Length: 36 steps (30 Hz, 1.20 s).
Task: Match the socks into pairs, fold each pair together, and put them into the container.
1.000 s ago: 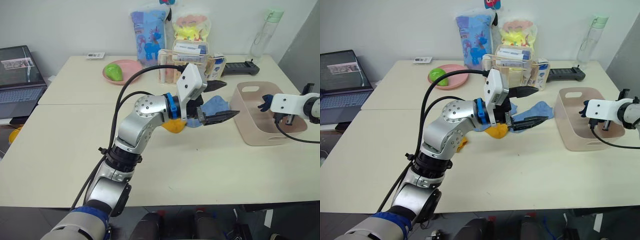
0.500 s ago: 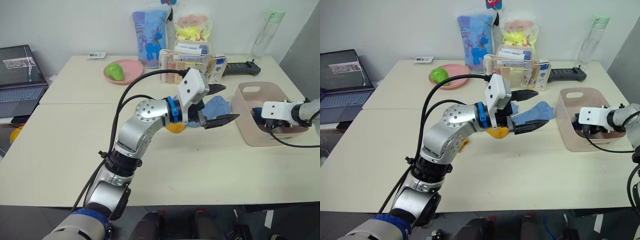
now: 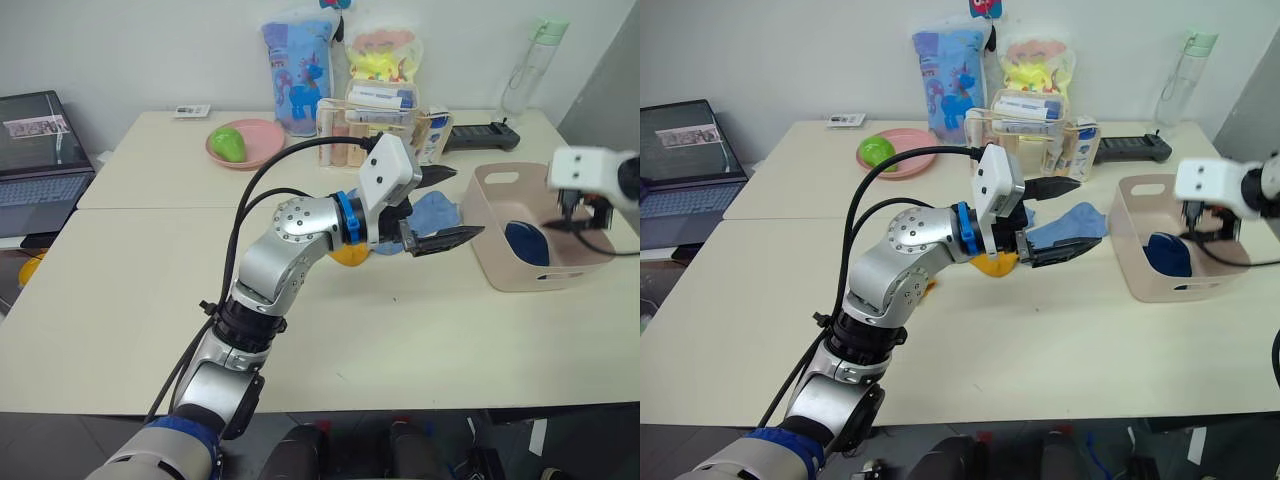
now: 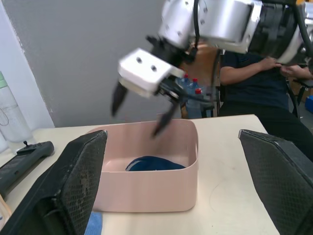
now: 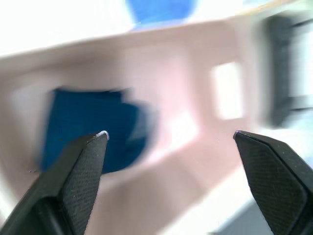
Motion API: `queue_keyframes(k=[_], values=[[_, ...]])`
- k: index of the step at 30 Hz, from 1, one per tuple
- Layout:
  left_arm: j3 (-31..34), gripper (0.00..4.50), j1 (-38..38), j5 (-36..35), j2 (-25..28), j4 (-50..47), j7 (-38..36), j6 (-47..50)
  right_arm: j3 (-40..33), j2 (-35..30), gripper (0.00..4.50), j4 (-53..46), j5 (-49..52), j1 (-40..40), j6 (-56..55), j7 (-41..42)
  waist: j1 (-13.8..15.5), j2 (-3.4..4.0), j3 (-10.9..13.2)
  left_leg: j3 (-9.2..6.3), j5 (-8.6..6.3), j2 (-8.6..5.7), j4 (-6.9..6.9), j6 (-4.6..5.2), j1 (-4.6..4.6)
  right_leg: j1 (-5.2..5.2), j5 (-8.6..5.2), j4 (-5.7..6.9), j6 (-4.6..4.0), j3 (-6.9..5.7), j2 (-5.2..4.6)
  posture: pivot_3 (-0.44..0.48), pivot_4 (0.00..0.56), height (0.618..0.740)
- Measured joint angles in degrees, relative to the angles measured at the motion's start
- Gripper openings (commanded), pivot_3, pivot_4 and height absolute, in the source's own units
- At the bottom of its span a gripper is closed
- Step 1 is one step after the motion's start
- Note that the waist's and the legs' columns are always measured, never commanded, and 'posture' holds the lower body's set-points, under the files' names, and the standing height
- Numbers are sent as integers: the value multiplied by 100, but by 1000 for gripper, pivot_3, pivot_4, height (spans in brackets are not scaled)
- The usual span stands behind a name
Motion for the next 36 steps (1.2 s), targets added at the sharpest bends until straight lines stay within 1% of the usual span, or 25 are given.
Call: queue_keyframes(k=[1, 5, 9, 10, 12, 16, 18, 20, 22, 24, 25, 27, 29, 32, 35, 36], values=[[0, 4500, 0, 4, 3, 14, 1, -2, 17, 51, 3166, 97, -43, 44, -111, -105, 2, 0, 0, 1, 0, -1, 2, 0, 0, 1, 0, 0, 0, 1, -1, 0, 150, 740], [2, 4500, 0, 19, 27, 41, 6, -3, 243, 229, 1604, 557, -327, 364, -525, -481, 12, 0, 0, 3, 0, -5, 13, 1, -5, -1, 1, 4, 1, 2, -4, 0, 150, 740], [6, 4500, 7, 41, 136, 32, 15, 7, 189, 446, 143, 856, -456, 405, -725, -1056, -7, 1, 0, 4, 1, -2, 8, 0, -4, -5, 1, 6, 0, 3, -2, 0, 150, 740], [8, 4500, 29, 47, 177, 8, 22, 15, 75, 552, 25, 837, -396, 403, -698, -1230, -28, 1, 0, 8, 1, -2, 6, 0, -2, -6, 1, 8, -1, 6, -2, 0, 150, 740], [10, 4500, 155, 73, 297, -102, 56, 23, -248, 847, 25, 609, -183, 413, -547, -1679, -74, 4, -2, 14, 3, 3, -2, -4, 3, -9, 1, 12, -1, 12, 0, 0, 150, 740], [65, 4500, 447, 159, 442, -218, 289, 34, -978, 1554, 25, -470, 478, 678, 187, -2338, -40, 2, -3, 6, 6, 8, -5, -9, 1, -10, 2, 10, -2, 5, 4, 0, 150, 740], [230, 4500, 775, 255, 649, -440, 464, 9, -1488, 2250, 25, -1443, 1137, 1153, 643, -2714, -46, -1, -6, 3, 5, 11, -6, -10, 2, -10, 2, 8, -2, 6, 7, 0, 150, 740], [496, 4500, 1259, 293, 757, -617, 681, -33, -1827, 3129, 25, -2598, 1801, 1894, 1214, -3139, -31, 0, -8, -5, 6, 11, -7, -10, 3, -10, 2, 10, -3, 3, 8, 0, 150, 740], [663, 4500, 1772, 370, 909, -774, 842, -140, -1833, 3688, 25, -3530, 2208, 2653, 1838, -3432, 10, 1, -8, -11, 6, 6, -1, -10, -8, -20, 2, 13, -3, 3, 8, 0, 150, 740], [831, 4500, 2240, 445, 1125, -890, 915, -227, -1793, 3962, 25, -4228, 2427, 3224, 2357, -3666, 57, 6, -8, -21, 7, -7, 11, -9, -23, -30, 4, 15, -5, 6, 5, 0, 150, 740], [910, 4500, 2568, 493, 1279, -1023, 923, -294, -1794, 4058, 186, -4657, 2537, 3560, 2579, -3797, 66, 6, -9, -22, 6, -11, 13, -8, -21, -27, 4, 14, -4, 9, 5, 0, 150, 740], [1037, 4500, 3160, 528, 1519, -1114, 904, -381, -1799, 4159, 643, -5220, 2615, 4112, 2865, -4010, 78, 8, -10, -22, 5, -14, 11, -6, -19, -27, 4, 13, -4, 14, 4, 0, 150, 740], [1148, 4500, 3704, 516, 1621, -1212, 916, -394, -1791, 4155, 1262, -5632, 2659, 4620, 3061, -4125, 87, 8, -10, -23, 5, -14, 9, -6, -17, -27, 4, 15, -4, 14, 4, 0, 150, 740], [1353, 4500, 4418, 444, 1631, -1486, 982, -425, -1773, 4070, 2390, -6110, 2649, 5375, 3199, -4239, 92, 10, -11, -22, 5, -13, -2, -6, -11, -26, 4, 15, -4, 15, 4, 0, 150, 740], [1467, 4500, 5030, 364, 1621, -1707, 1003, -506, -1748, 3994, 3457, -6323, 2597, 5961, 3198, -4320, 96, 13, -13, -21, 5, -12, -9, -6, -1, -19, 3, 14, -5, 15, 4, 0, 150, 740], [1526, 4500, 5248, 348, 1564, -1720, 1043, -581, -1748, 3992, 3875, -6410, 2550, 6207, 3185, -4376, 106, 15, -15, -22, 5, -12, -10, -6, 0, -18, 3, 14, -5, 15, 4, 0, 150, 740]])
